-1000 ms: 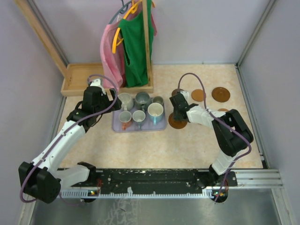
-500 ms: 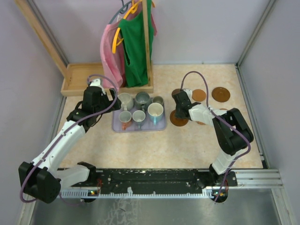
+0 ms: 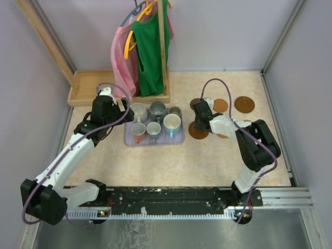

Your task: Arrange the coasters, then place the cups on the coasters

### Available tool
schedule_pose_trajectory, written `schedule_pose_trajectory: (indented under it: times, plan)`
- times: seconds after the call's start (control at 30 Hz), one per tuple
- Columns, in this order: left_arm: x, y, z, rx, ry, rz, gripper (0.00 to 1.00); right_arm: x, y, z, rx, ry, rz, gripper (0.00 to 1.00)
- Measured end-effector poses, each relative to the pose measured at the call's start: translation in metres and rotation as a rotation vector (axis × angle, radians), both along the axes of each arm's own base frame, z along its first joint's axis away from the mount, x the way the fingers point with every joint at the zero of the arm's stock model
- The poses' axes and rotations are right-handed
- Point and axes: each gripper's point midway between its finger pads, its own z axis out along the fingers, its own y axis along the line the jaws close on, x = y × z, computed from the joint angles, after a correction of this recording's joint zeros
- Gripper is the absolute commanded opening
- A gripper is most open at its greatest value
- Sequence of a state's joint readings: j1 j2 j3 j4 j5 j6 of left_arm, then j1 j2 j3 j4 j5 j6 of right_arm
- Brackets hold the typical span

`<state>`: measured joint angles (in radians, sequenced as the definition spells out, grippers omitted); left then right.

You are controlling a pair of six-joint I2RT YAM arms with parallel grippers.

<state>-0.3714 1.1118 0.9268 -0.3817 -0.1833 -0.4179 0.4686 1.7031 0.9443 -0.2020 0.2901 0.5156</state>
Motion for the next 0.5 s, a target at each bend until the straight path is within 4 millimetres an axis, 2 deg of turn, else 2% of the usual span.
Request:
schedule_pose_trajectory:
  times: [0.5]
  plan:
    - [0.0,0.0,0.0,0.0,0.0,0.0,1.0,0.0019,-0.0026,0.0003,0.005,-0.001,-0.008,0.27]
